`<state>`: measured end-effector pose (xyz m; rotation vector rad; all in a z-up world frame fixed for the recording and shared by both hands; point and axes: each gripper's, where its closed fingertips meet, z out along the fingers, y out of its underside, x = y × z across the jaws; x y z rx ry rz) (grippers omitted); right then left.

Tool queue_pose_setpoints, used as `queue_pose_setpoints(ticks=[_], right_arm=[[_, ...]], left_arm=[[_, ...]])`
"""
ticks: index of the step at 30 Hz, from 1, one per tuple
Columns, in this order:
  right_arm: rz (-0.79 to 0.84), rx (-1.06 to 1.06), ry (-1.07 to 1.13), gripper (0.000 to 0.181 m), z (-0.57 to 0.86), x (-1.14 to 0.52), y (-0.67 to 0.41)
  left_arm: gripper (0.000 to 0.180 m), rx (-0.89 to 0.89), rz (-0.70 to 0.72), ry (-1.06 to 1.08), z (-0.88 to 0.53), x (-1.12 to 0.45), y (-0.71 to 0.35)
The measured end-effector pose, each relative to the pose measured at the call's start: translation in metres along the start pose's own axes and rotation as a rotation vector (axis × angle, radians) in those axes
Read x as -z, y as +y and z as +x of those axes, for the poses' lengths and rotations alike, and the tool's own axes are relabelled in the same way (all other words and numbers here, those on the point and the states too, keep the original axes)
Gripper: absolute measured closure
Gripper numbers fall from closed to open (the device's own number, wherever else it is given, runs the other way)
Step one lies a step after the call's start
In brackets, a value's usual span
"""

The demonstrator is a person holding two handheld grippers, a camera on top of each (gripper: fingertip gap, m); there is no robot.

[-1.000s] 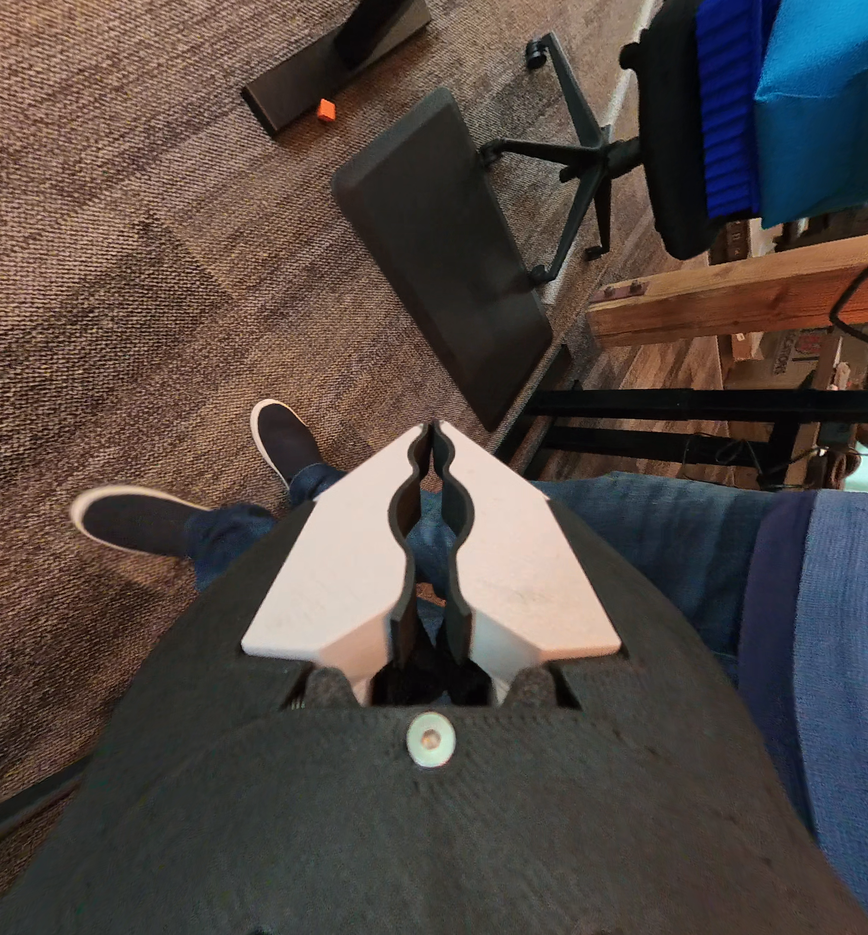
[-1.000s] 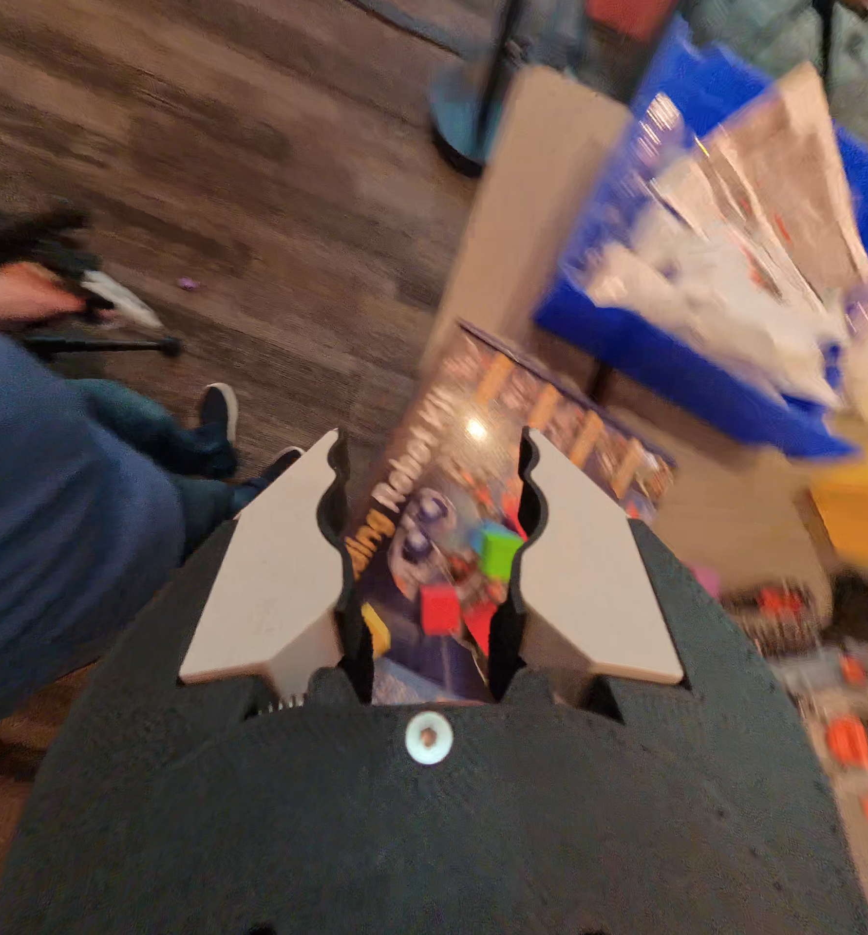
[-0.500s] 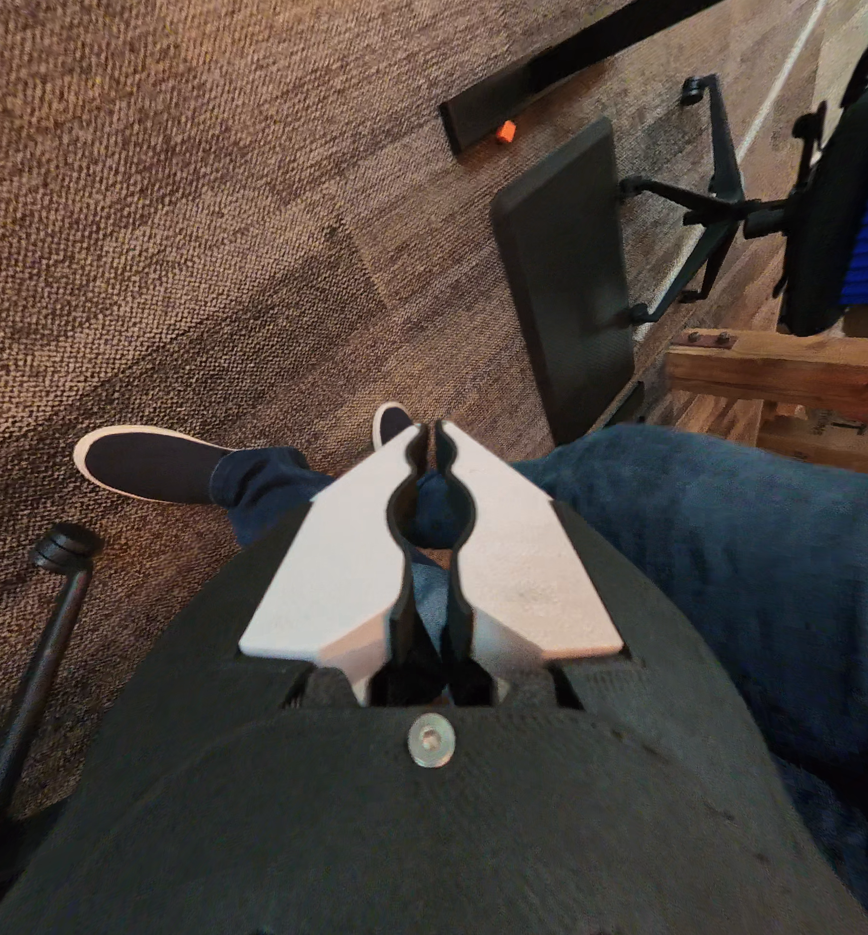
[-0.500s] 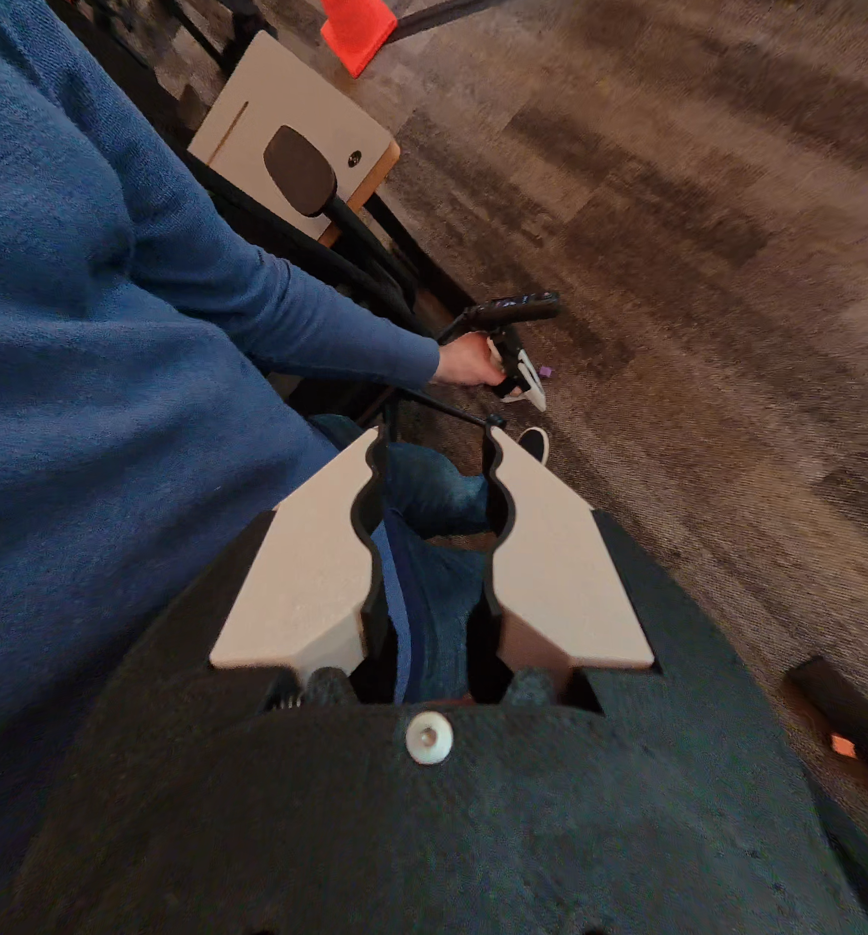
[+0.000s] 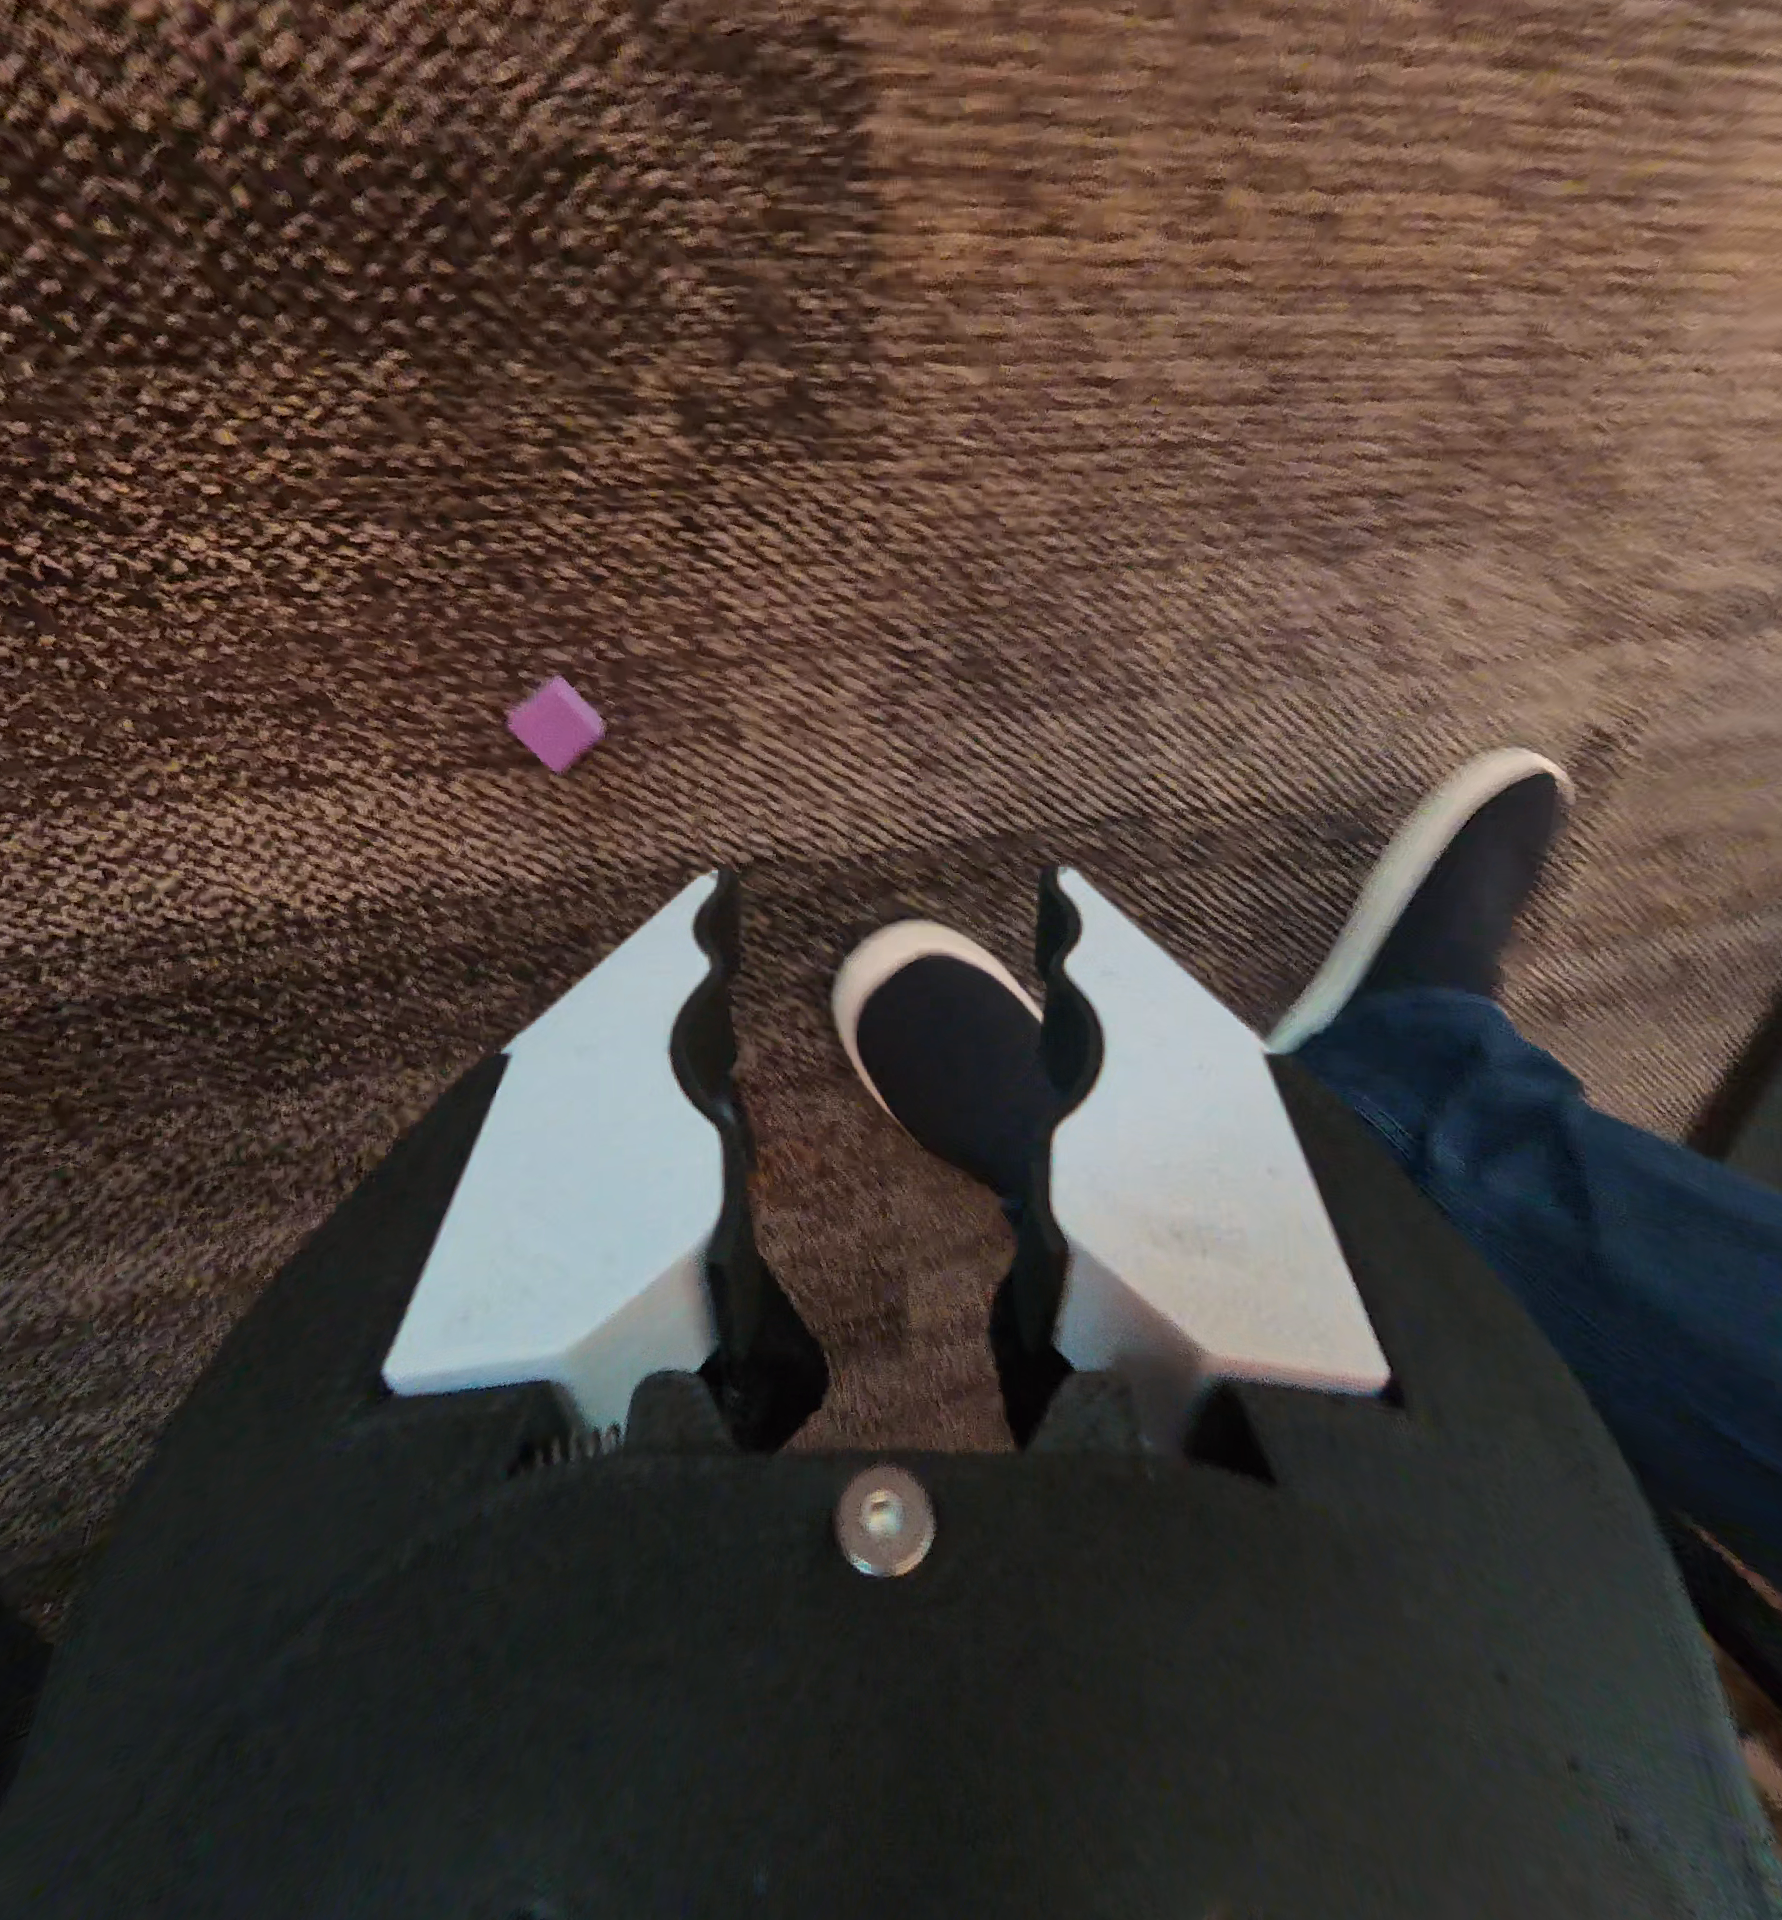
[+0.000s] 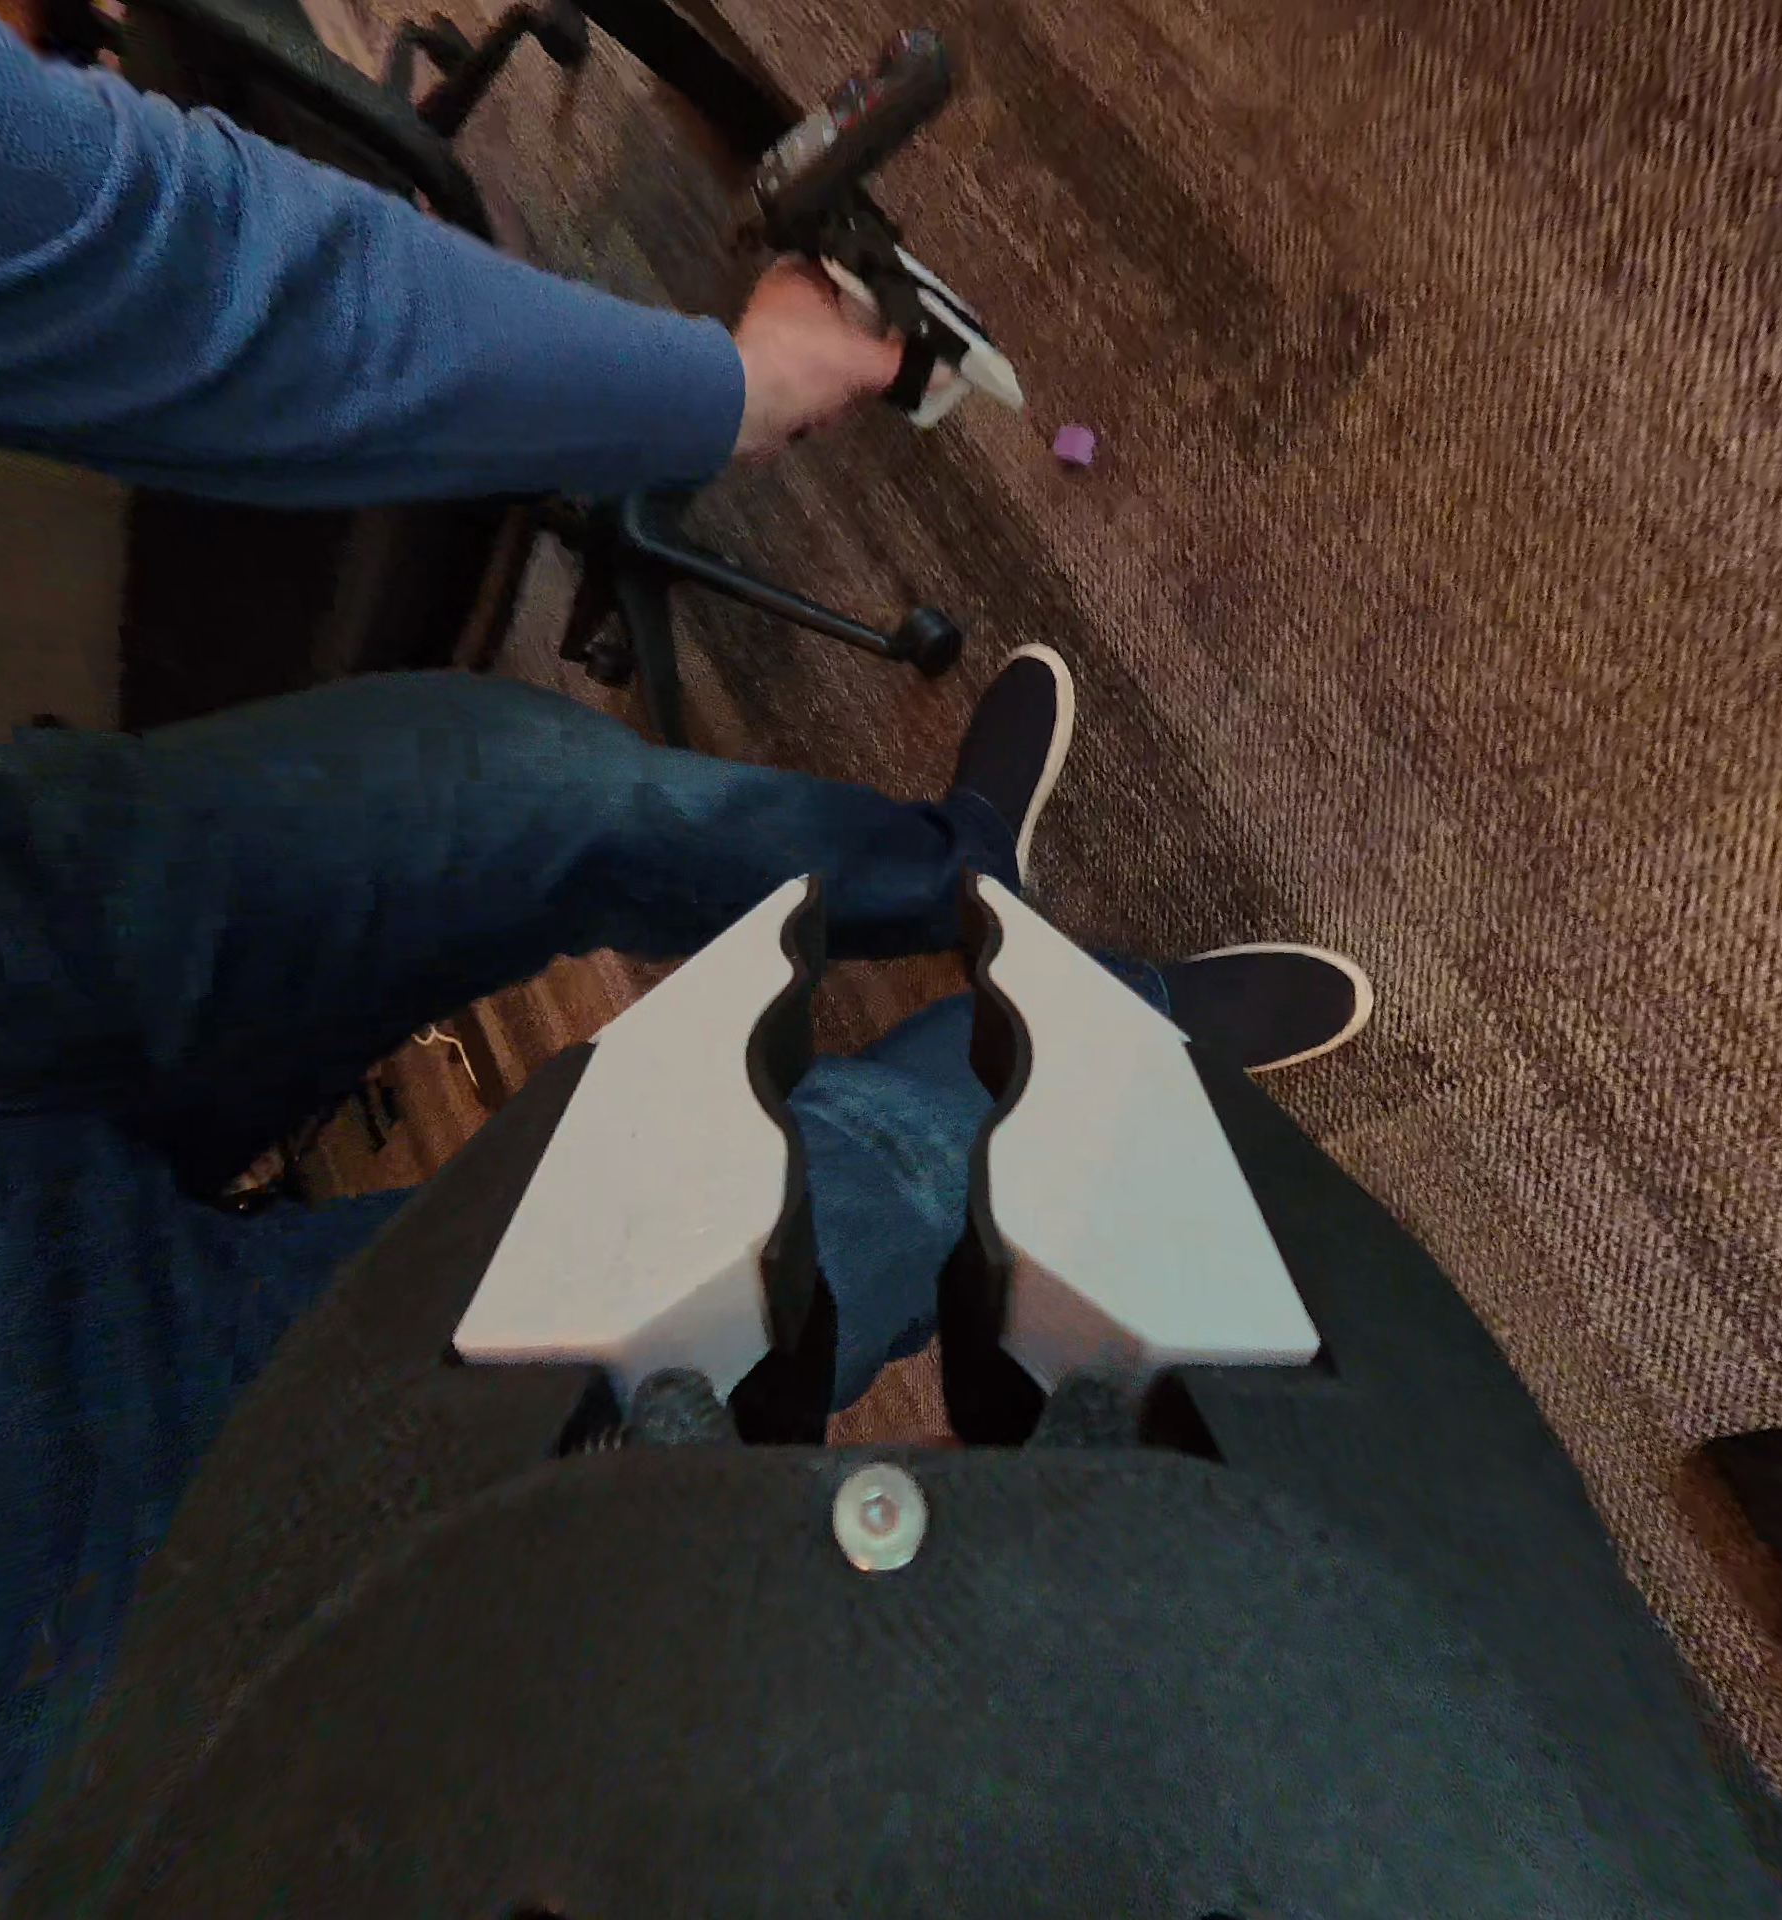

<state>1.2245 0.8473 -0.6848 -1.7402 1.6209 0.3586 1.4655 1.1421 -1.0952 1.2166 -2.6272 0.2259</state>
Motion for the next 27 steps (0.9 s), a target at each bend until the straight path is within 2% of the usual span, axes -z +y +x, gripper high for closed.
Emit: queue_pose_setpoints(ticks=[4,8,11,13,14,16,20,26,27], right_arm=[[-0.097,-0.031,0.053,0.159,0.068,-0.042,0.055],[-0.124,-0.111,0.089,0.16,0.112,-0.065,0.099],[-0.131,-0.145,0.113,0.161,0.135,-0.076,0.124],[-0.134,-0.164,0.123,0.161,0.148,-0.084,0.137],[-0.133,-0.168,0.133,0.162,0.156,-0.086,0.142],[-0.131,-0.176,0.186,0.163,0.18,-0.088,0.157],[-0.088,-0.307,0.346,0.156,0.251,-0.088,0.22],[-0.008,-0.651,0.659,0.142,0.368,-0.073,0.372],[-0.006,-0.686,0.72,0.135,0.389,-0.068,0.402]], left_arm=[[0.124,0.147,-0.002,-0.072,-0.066,-0.09,0.004],[0.125,0.342,-0.007,-0.114,-0.109,-0.157,0.023],[0.126,0.4,0.002,-0.117,-0.12,-0.189,0.026],[0.139,0.425,-0.029,-0.152,-0.129,-0.202,0.032],[0.152,0.441,-0.029,-0.176,-0.134,-0.204,0.034],[0.154,0.446,-0.018,-0.181,-0.136,-0.204,0.035],[0.155,0.356,-0.001,-0.097,-0.098,-0.192,0.025],[0.154,0.015,-0.165,0.046,0.009,-0.172,0.036],[0.154,-0.037,-0.192,0.061,0.024,-0.17,0.04]])
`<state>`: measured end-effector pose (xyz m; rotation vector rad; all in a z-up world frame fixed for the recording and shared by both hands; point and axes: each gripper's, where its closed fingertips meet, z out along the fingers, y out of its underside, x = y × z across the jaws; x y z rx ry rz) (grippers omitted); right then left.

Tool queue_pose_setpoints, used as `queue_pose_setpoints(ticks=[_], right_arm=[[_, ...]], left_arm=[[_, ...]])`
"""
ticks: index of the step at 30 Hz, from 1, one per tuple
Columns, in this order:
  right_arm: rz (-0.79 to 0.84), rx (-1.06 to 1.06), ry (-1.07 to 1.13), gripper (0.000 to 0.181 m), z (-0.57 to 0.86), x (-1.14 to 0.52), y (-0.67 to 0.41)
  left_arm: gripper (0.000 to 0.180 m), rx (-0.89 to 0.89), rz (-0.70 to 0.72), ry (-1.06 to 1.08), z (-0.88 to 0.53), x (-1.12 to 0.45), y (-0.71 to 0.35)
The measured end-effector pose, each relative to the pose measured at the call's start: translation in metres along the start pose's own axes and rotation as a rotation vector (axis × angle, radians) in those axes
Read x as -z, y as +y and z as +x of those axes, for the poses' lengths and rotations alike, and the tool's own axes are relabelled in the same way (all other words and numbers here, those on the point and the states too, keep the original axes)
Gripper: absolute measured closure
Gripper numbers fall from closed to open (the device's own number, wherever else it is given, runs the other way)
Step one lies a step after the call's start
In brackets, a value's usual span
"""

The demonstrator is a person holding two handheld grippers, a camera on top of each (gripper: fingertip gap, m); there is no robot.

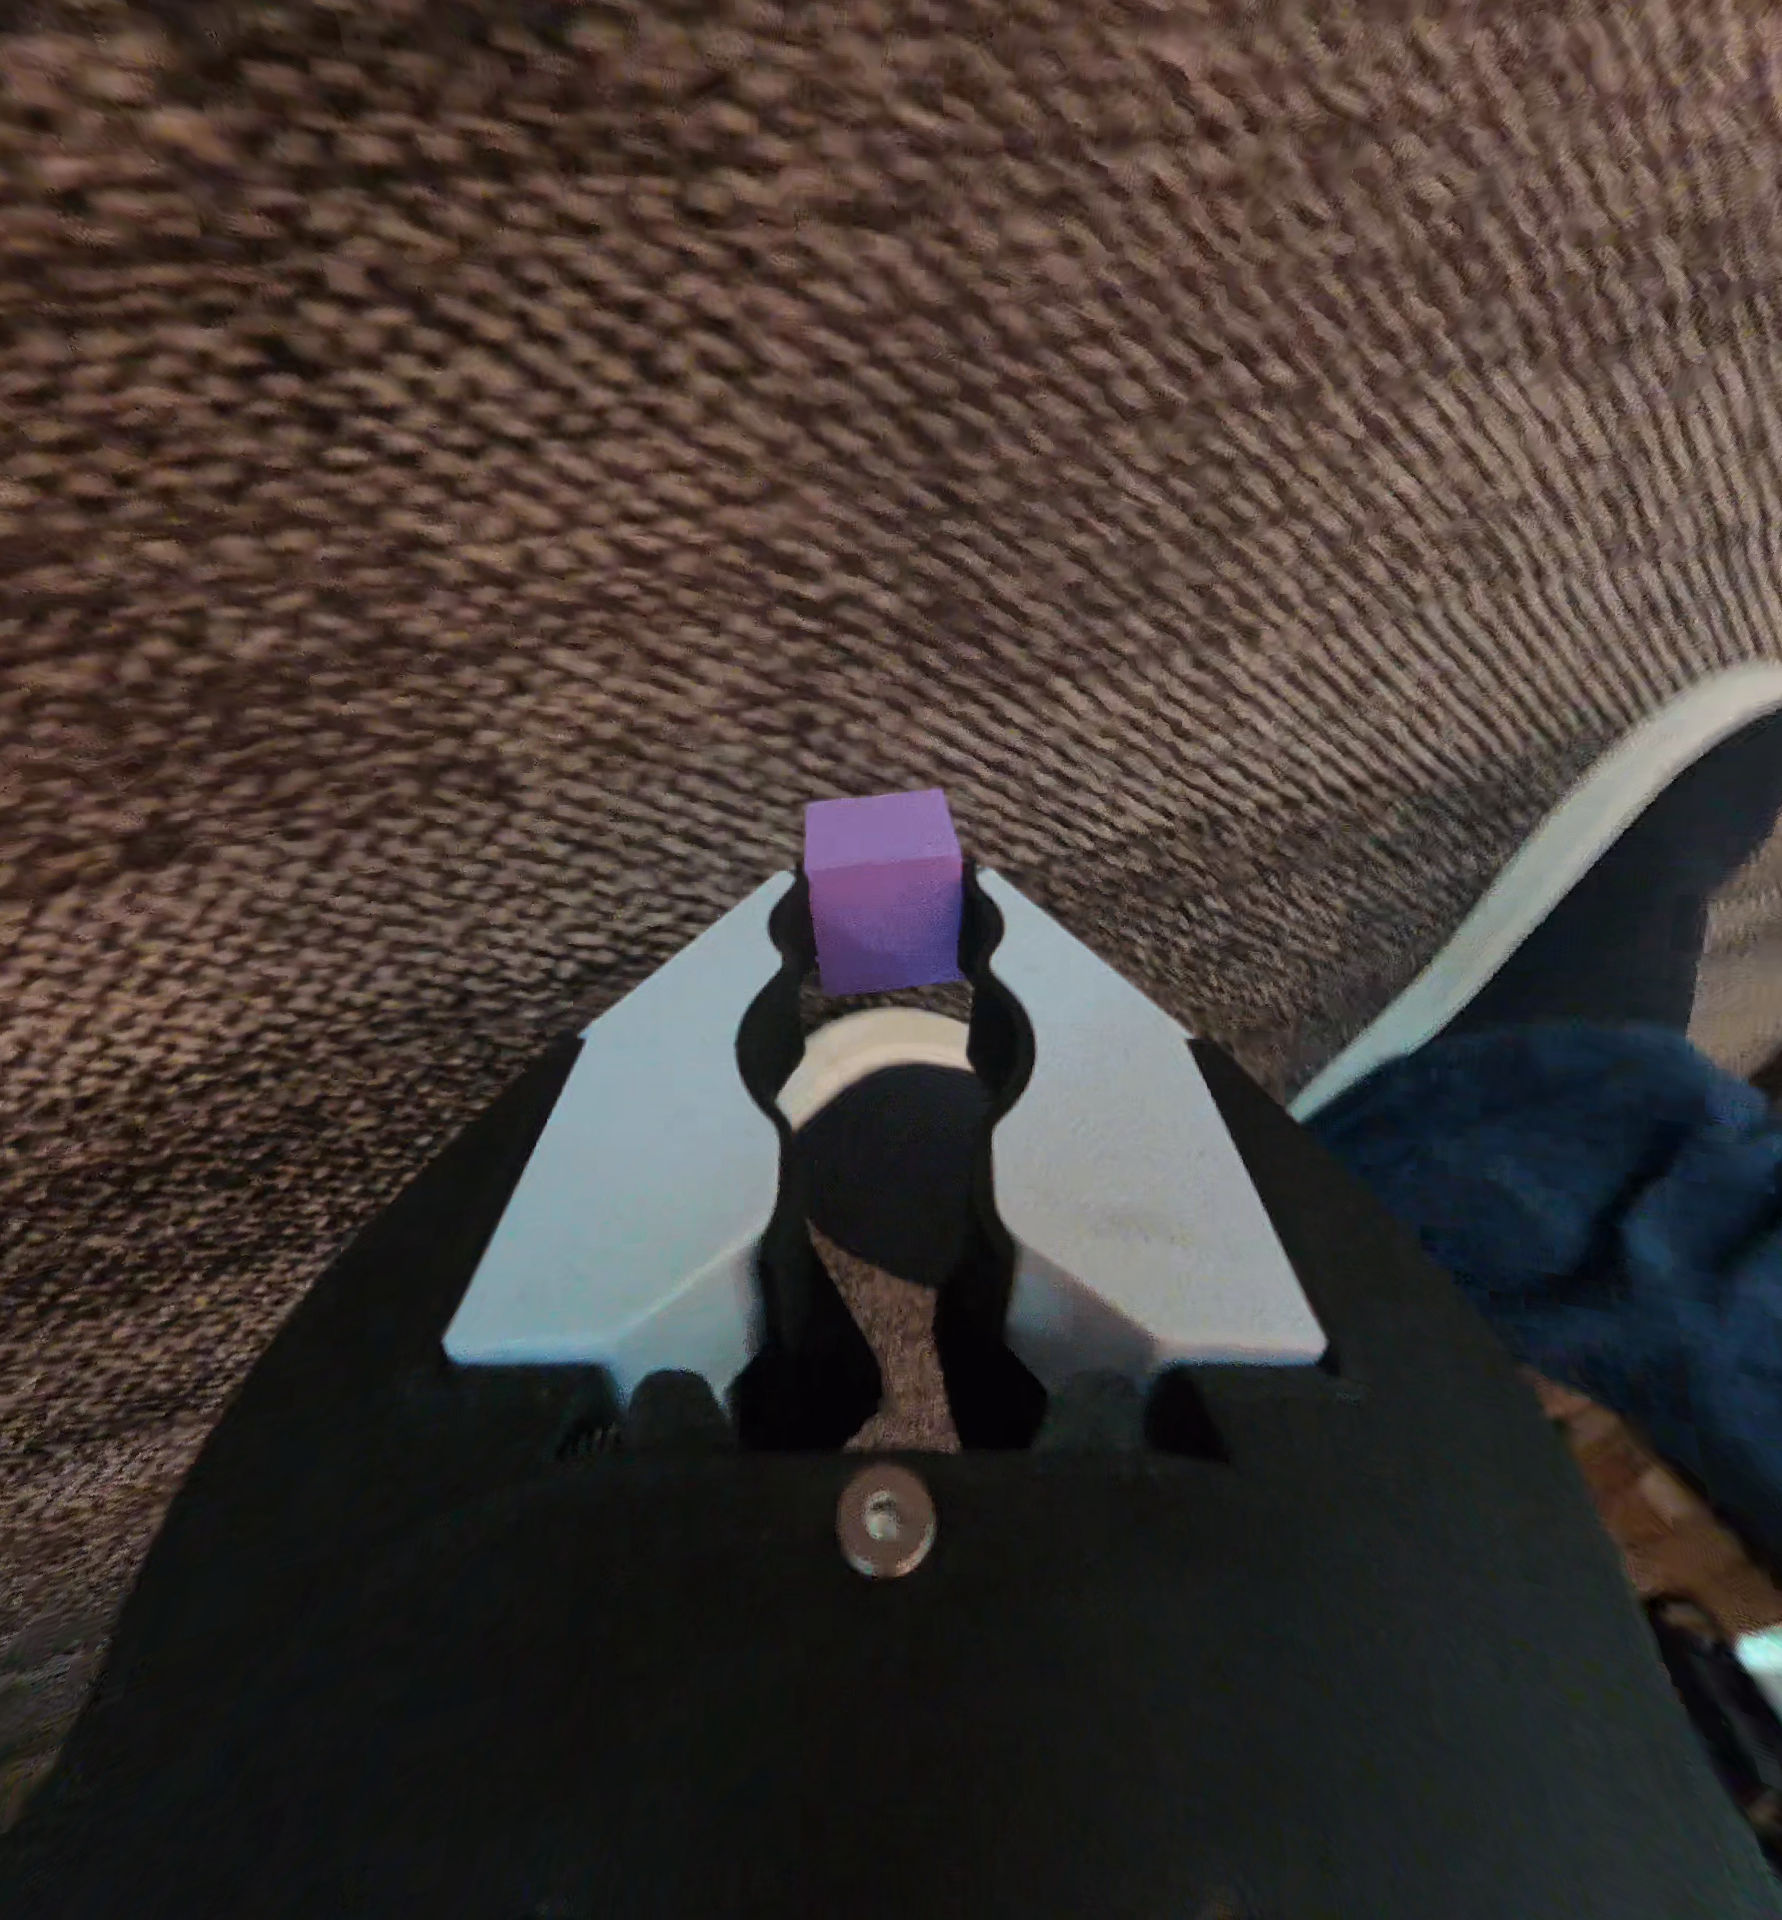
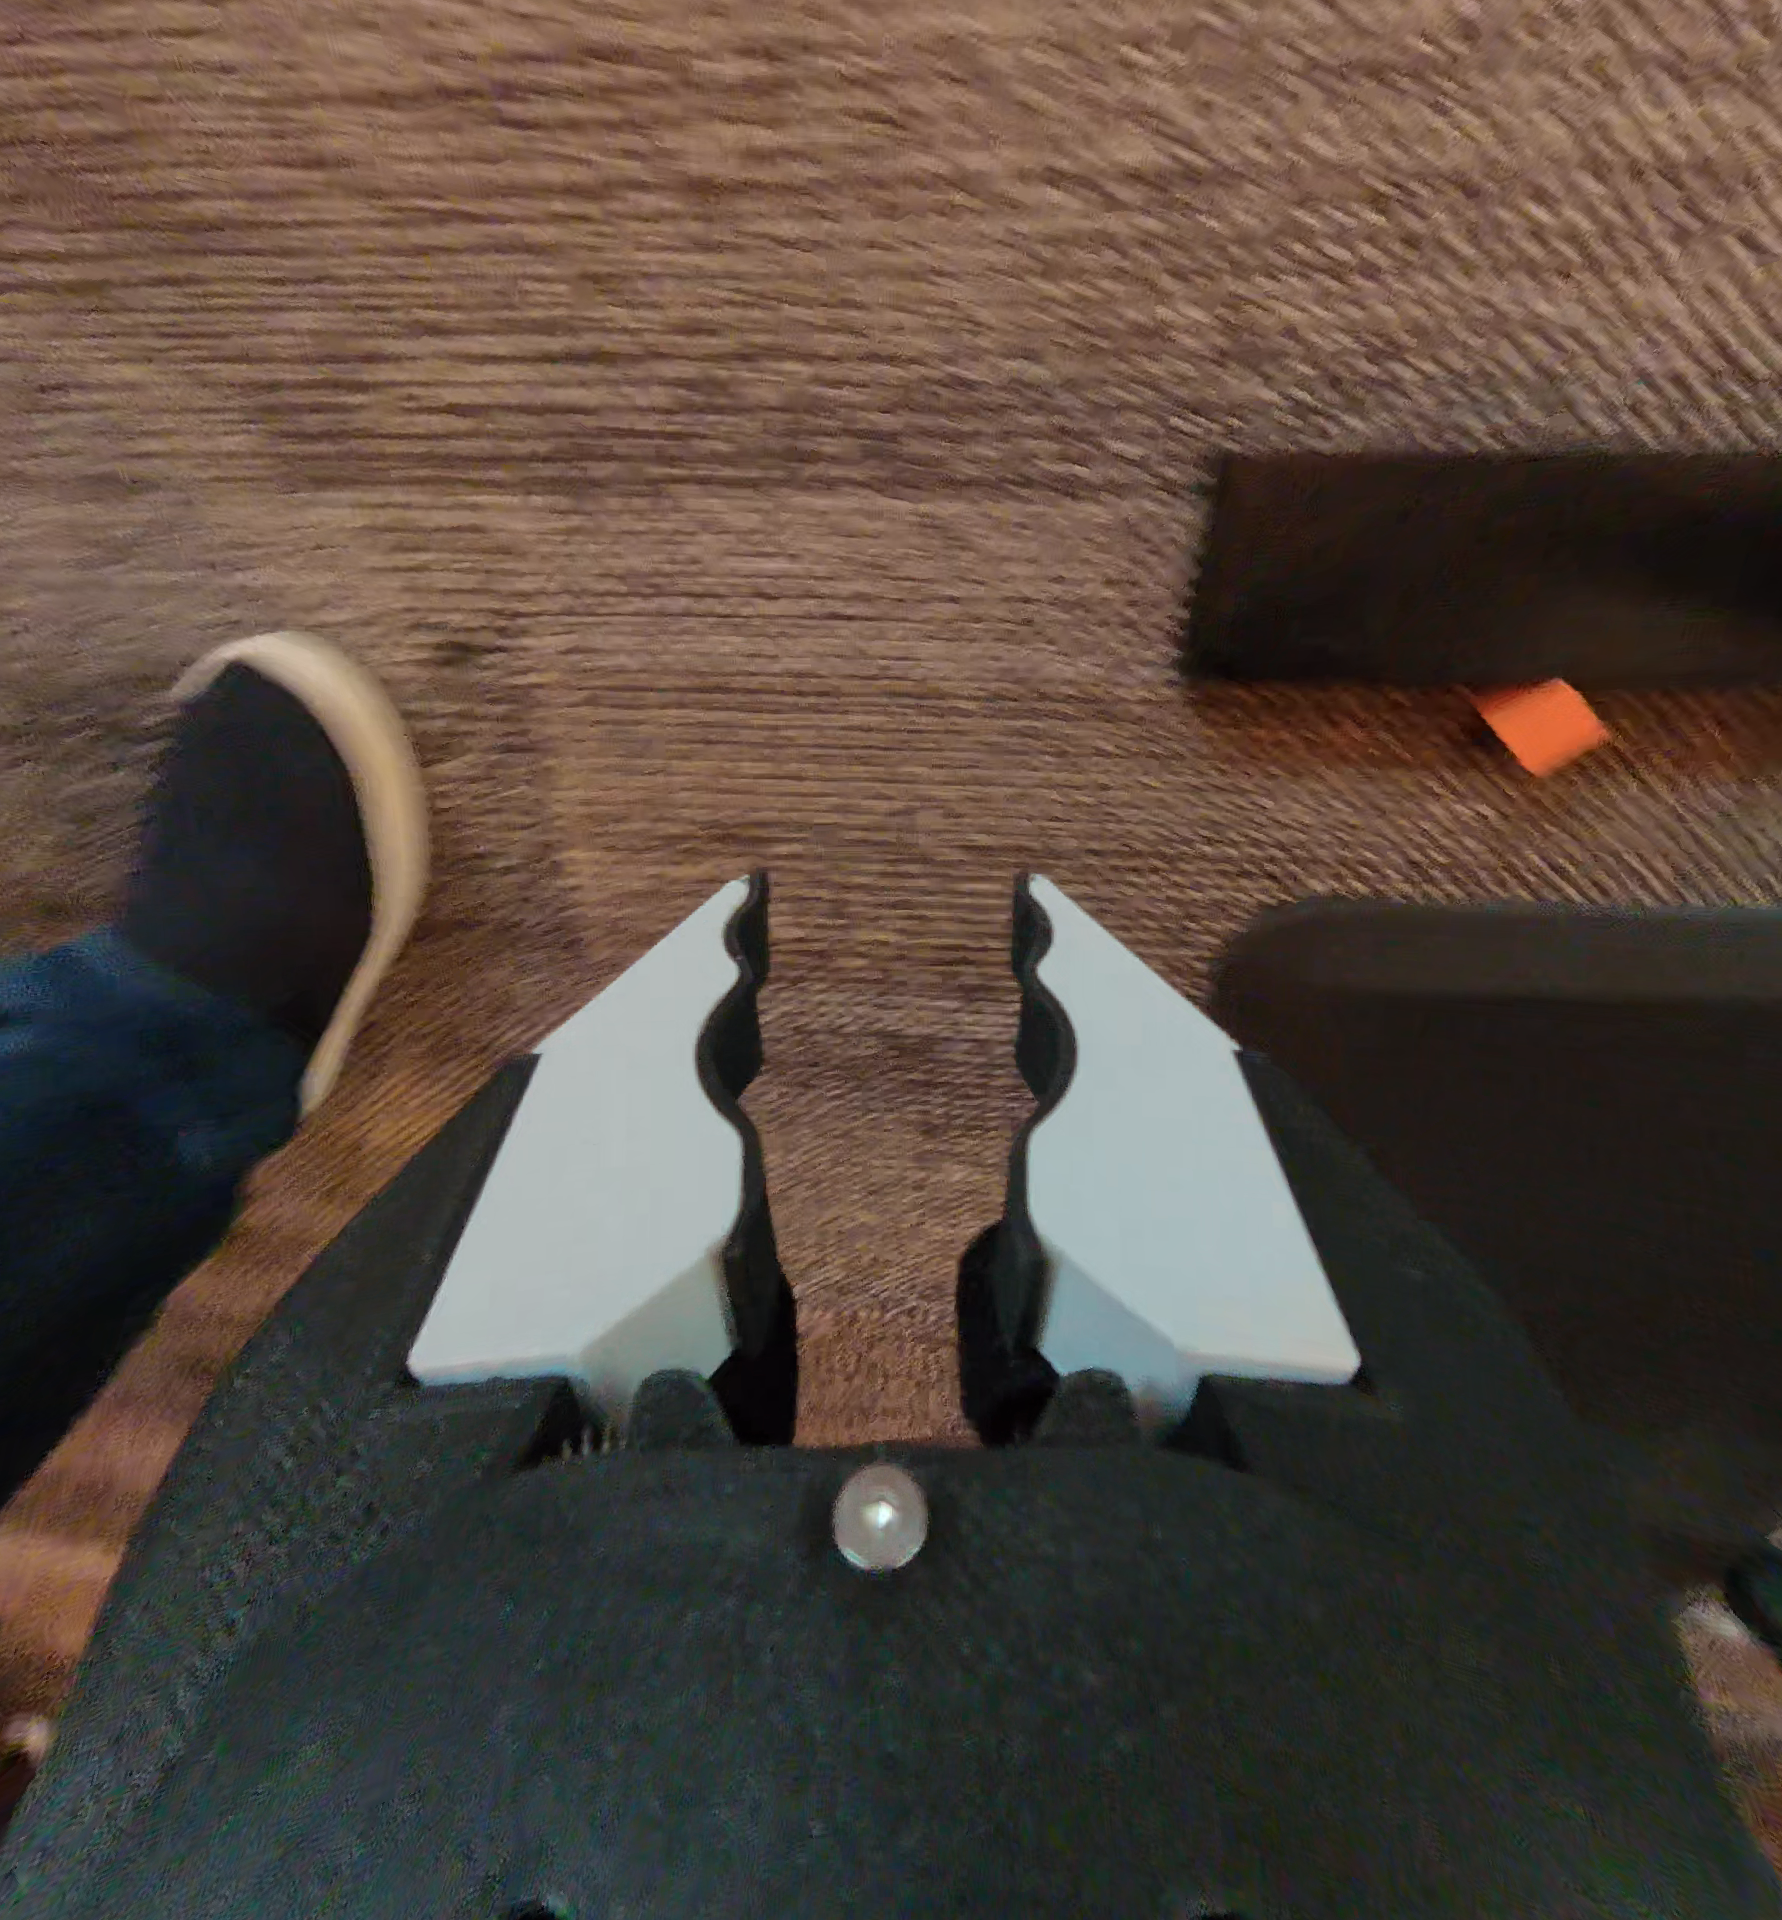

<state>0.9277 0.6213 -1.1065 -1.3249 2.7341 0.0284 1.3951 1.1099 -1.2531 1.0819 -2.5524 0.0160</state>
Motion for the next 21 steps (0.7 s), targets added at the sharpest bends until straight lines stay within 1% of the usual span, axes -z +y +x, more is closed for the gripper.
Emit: queue_pose_setpoints(ticks=[3,5,7,9,12,15,18,21], right_arm=[[0.026,-0.17,0.091,0.128,0.084,-0.046,0.021],[0.063,-0.186,0.15,0.129,0.132,-0.07,0.021],[0.071,-0.156,0.229,0.127,0.177,-0.092,0.02],[0.056,-0.052,0.286,0.128,0.209,-0.112,0.016],[-0.001,0.187,0.347,0.13,0.237,-0.137,0.01],[-0.078,0.364,0.347,0.137,0.249,-0.159,0.012],[-0.145,0.432,0.372,0.141,0.264,-0.172,0.021],[-0.129,0.498,0.418,0.148,0.271,-0.175,0.019]], left_arm=[[0.154,-0.074,-0.046,0.013,0.035,0.003,0.004],[0.155,-0.127,-0.078,0.012,0.053,0.003,0.004],[0.154,-0.194,-0.106,-0.005,0.065,0.005,-0.001],[0.154,-0.242,-0.111,-0.019,0.077,0.005,-0.012],[0.154,-0.335,-0.126,-0.042,0.092,0.001,-0.028],[0.154,-0.399,-0.14,-0.051,0.107,-0.007,-0.04],[0.154,-0.451,-0.153,-0.044,0.122,-0.017,-0.045],[0.154,-0.482,-0.154,-0.028,0.137,-0.026,-0.046]])
